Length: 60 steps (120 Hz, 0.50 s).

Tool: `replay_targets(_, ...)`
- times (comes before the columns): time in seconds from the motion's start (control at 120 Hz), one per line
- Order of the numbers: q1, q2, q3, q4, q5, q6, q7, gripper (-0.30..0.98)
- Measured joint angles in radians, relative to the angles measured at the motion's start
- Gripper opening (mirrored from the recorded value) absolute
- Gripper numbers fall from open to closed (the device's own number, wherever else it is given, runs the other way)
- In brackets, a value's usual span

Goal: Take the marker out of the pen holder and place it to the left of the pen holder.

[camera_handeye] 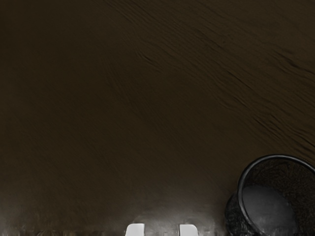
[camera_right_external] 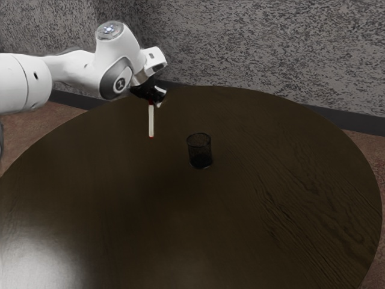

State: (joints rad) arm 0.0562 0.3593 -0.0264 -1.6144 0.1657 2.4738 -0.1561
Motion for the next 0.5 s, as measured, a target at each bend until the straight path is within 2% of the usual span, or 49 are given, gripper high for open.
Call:
replay_targets(0.208, 0.014, 0.005, 0.043, -0.042, -0.001, -0.086, -0.015, -0.07)
replay_targets(0.5, 0.017, 0.02, 0.098, -0.071, 0.005, -0.314, -0.059, -0.08)
